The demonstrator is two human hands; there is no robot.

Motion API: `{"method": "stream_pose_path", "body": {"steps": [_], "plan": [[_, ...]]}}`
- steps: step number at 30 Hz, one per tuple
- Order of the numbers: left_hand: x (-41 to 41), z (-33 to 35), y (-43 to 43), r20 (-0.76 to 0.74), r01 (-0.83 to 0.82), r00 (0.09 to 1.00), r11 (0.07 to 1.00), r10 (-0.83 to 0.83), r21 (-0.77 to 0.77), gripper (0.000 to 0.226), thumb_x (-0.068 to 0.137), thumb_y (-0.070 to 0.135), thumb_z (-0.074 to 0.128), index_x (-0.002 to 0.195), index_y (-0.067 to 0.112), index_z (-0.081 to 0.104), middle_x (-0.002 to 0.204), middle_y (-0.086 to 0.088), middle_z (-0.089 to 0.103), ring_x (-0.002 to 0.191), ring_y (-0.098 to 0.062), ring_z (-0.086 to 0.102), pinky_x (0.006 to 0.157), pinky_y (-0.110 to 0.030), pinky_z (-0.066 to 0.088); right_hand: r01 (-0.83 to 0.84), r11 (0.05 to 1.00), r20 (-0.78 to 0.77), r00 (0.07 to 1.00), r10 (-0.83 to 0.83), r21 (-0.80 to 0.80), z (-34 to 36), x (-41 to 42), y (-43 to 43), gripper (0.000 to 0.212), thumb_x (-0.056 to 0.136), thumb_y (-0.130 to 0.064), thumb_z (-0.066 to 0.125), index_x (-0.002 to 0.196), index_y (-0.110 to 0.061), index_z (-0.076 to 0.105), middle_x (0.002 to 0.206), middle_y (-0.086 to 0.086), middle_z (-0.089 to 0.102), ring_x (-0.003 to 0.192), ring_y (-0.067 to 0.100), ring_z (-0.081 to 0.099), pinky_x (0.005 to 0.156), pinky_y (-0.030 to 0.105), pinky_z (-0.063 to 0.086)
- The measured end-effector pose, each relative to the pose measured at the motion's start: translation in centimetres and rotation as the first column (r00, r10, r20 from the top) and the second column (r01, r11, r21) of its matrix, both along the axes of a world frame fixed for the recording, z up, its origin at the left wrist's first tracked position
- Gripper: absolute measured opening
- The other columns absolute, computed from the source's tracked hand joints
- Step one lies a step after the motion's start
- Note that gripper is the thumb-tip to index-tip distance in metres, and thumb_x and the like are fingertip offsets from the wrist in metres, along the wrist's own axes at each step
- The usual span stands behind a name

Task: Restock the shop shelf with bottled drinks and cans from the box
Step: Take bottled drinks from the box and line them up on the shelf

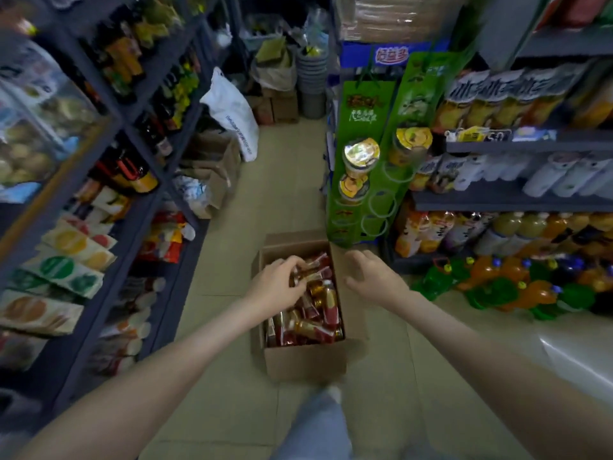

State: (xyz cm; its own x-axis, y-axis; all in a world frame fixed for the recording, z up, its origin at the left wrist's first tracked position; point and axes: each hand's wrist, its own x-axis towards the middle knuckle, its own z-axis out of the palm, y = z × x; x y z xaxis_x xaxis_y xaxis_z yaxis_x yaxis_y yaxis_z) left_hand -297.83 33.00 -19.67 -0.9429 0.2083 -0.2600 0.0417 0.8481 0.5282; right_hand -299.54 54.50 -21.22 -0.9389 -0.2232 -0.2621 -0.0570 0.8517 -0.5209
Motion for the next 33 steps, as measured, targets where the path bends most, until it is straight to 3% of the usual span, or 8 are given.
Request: {"method": "stream_pose_path", "body": {"steps": [6,14,18,20,24,33], "plan": [[-7.3,-1.6,0.6,0.005,-0.066,0.998,0.997,0.066,0.051,0.04,0.093,0.033,0.054,0.131,0.022,0.05,0.128,-0.002,0.055,0.108,-0.017,0.057,0.09,-0.035,0.049,-0.078,0.996,-0.012,0.997,0.079,0.046,-0.9,-8.3,0.6,0.052,0.091,-0.032,0.056,0.139,-0.022,0.039,0.131,0.002,0.046,0.124,0.02,0.044,0.098,0.037,0.045],[-13.2,-2.7,2.4,0.048,-0.239,0.97,0.969,0.236,0.065,0.041,0.094,0.036,0.056,0.133,0.027,0.047,0.132,0.002,0.054,0.103,-0.009,0.056,0.077,-0.023,0.049,-0.282,0.959,0.041,0.959,0.28,0.035,-2.0,-18.1,2.1,0.051,0.09,-0.029,0.057,0.137,-0.023,0.039,0.129,0.0,0.045,0.121,0.019,0.045,0.097,0.034,0.045],[-14.9,-3.8,4.6,0.073,-0.392,0.919,0.919,0.388,0.049,0.04,0.094,0.037,0.055,0.131,0.028,0.047,0.123,0.002,0.059,0.092,-0.016,0.064,0.078,-0.034,0.056,-0.419,0.908,0.078,0.906,0.415,0.029,-4.1,-22.9,3.4,0.051,0.091,-0.03,0.057,0.138,-0.022,0.038,0.128,0.0,0.045,0.12,0.019,0.046,0.095,0.035,0.046],[-15.1,-4.7,6.3,0.09,-0.502,0.862,0.865,0.499,0.018,0.038,0.093,0.038,0.055,0.129,0.03,0.048,0.115,0.003,0.062,0.091,-0.02,0.066,0.078,-0.04,0.056,-0.503,0.864,0.11,0.86,0.498,0.026,-5.2,-24.7,4.5,0.052,0.091,-0.03,0.057,0.139,-0.023,0.038,0.128,0.0,0.045,0.121,0.019,0.045,0.095,0.034,0.045],[-14.8,-6.2,10.8,0.121,-0.713,0.692,0.7,0.712,-0.04,0.037,0.091,0.039,0.054,0.126,0.029,0.05,0.118,-0.003,0.064,0.101,-0.025,0.062,0.082,-0.034,0.051,-0.656,0.755,0.193,0.743,0.641,0.019,-6.9,-27.4,7.2,0.055,0.09,-0.031,0.057,0.141,-0.02,0.037,0.137,0.004,0.041,0.128,0.023,0.039,0.103,0.038,0.039],[-8.7,-9.6,19.1,0.201,-0.93,0.31,0.341,0.929,-0.141,0.043,0.092,0.042,0.052,0.131,0.021,0.048,0.118,-0.013,0.06,0.109,-0.033,0.059,0.084,-0.034,0.047,-0.882,0.469,0.291,0.458,0.84,0.033,-10.2,-27.5,7.5,0.06,0.092,-0.03,0.057,0.145,-0.022,0.031,0.147,0.004,0.034,0.133,0.023,0.037,0.104,0.041,0.042]]}}
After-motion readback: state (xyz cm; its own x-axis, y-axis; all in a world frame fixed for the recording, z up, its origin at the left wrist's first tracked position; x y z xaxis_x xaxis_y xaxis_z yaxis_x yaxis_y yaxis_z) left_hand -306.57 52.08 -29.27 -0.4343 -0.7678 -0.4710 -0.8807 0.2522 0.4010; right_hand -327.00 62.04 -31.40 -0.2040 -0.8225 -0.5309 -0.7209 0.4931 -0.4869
